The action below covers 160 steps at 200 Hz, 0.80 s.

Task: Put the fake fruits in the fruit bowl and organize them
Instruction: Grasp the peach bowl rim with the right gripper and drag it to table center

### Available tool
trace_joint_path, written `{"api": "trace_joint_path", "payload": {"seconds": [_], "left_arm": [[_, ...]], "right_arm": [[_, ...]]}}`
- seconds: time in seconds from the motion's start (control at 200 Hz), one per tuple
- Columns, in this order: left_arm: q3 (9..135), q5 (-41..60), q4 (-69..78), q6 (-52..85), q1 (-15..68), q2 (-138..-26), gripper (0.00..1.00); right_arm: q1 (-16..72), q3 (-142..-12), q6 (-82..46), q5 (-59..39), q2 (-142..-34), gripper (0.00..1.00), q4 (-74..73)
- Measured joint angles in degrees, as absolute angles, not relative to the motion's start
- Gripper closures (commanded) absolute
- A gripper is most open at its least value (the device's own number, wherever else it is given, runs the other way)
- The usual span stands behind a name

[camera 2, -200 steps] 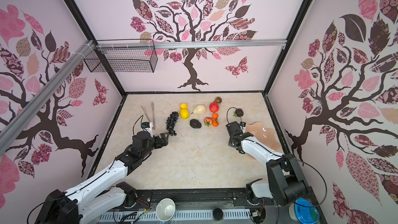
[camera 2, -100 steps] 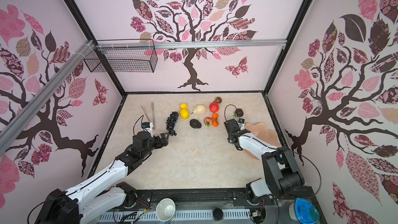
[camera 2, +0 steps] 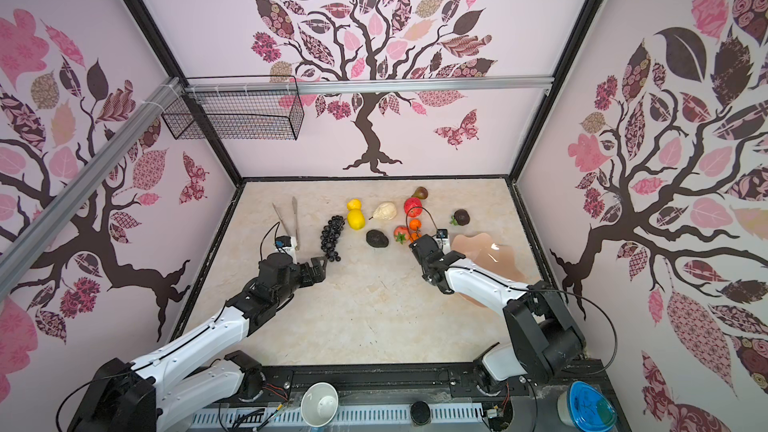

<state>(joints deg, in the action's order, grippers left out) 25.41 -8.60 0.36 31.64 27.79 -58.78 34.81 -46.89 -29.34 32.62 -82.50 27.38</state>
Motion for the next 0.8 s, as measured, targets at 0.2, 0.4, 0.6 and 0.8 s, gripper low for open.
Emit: {"api": "trace_joint_path", "payload": {"seconds": [0.2, 0.4, 0.6, 0.8], "left_arm": [[25.4, -10.9, -0.1, 31.4, 27.8, -58.5, 0.02], [25.4, -16.1, -2.3, 31.6, 27.6, -54.7, 0.02], [25.2, -19.7, -3.2, 32.2, 25.4, -50.6, 0.02], [24.1, -19.8, -3.9, 33.5, 21.9, -49.6, 0.02]], "right_arm": [[49.6, -52.4, -33.1, 31.7, -84.3, 0.89, 31.6], [58.2, -54.7, -35.8, 28.8, -85.7, 0.88, 34.3], [64.9, -59.5, -37.1, 24.9, -89.5, 0.87, 36.4], [70.3, -65.0, -37.8, 21.8, -94.7, 0.71, 36.0]]}}
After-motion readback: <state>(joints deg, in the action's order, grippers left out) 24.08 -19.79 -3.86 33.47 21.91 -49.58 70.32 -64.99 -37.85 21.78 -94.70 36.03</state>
